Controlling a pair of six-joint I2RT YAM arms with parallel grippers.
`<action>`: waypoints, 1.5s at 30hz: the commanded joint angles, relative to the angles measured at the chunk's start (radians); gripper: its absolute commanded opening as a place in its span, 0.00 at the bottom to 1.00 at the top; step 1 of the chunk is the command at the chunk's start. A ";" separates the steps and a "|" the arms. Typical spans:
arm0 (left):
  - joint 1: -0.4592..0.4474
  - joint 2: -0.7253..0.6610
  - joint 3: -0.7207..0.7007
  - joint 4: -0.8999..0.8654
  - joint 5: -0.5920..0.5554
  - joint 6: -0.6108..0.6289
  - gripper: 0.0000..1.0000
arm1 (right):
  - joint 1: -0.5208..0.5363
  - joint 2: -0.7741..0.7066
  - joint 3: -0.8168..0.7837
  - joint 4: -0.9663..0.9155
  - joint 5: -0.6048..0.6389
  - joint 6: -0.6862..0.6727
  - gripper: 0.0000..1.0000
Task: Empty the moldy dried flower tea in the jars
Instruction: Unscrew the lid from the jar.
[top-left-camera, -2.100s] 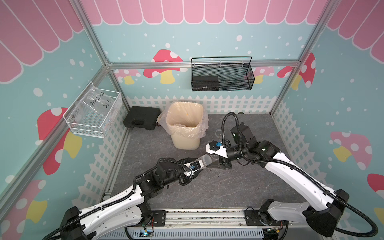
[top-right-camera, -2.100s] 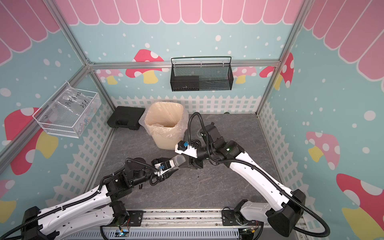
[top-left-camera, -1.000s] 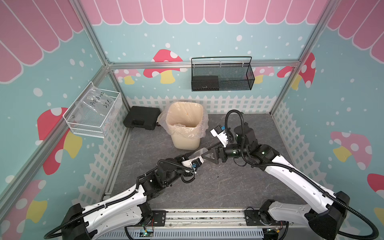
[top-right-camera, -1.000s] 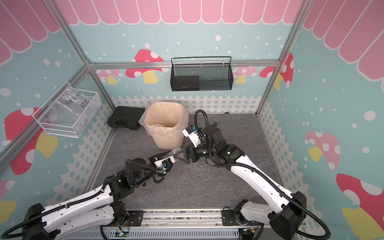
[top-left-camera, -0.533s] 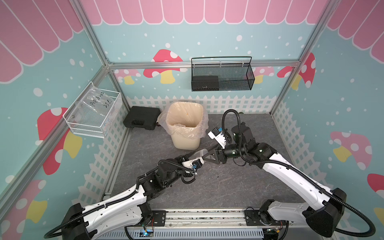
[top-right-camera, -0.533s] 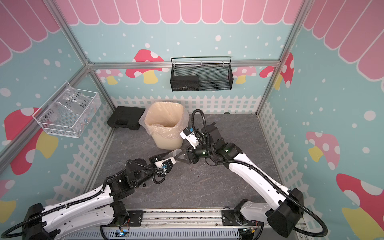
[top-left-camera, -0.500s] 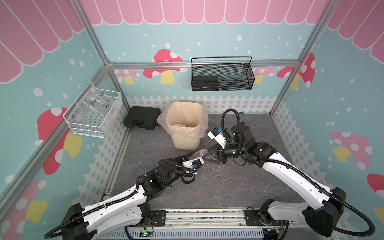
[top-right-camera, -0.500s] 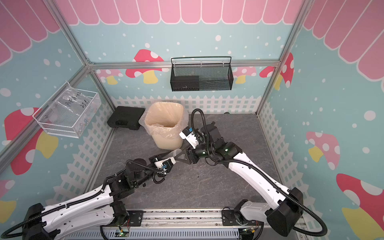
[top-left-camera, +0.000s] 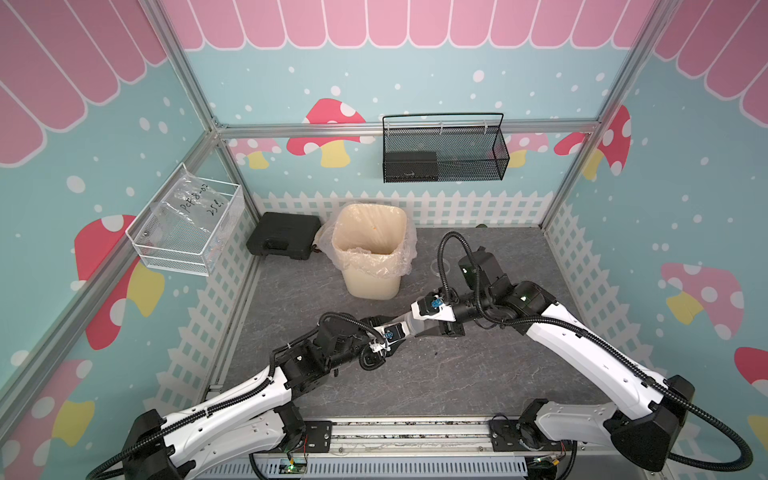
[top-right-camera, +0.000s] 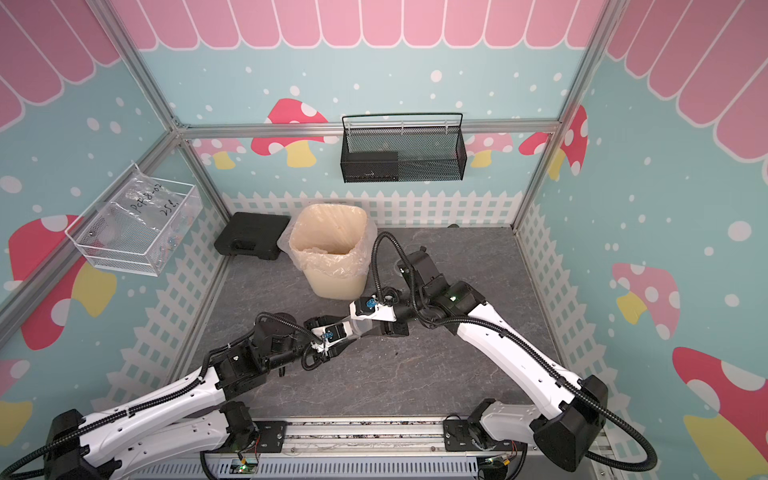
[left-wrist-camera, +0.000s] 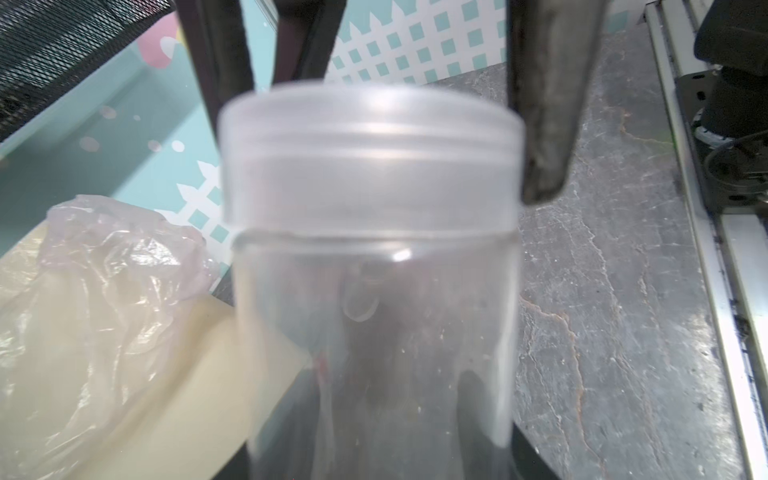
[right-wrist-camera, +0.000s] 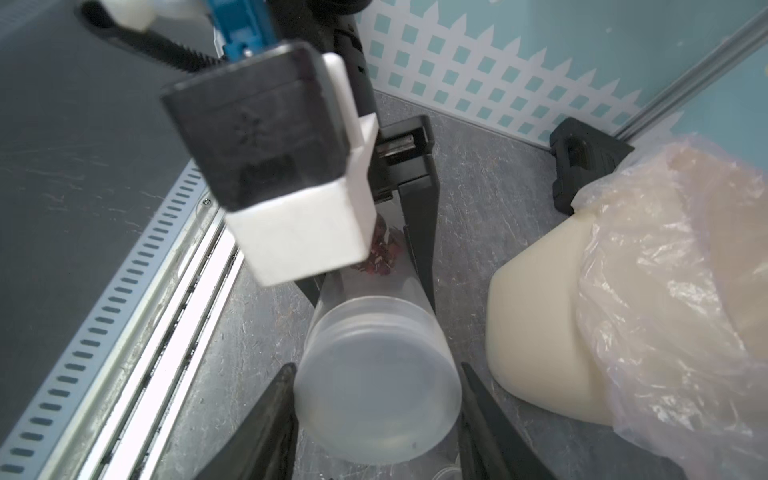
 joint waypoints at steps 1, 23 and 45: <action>-0.018 -0.007 0.034 -0.029 0.141 -0.029 0.40 | -0.015 -0.003 0.002 0.168 0.072 -0.111 0.42; -0.021 0.004 0.021 0.085 -0.181 0.096 0.40 | -0.018 -0.110 -0.097 0.234 0.140 1.208 0.87; -0.024 0.011 0.030 0.065 -0.177 0.084 0.40 | -0.015 -0.004 -0.049 0.147 -0.009 1.032 0.31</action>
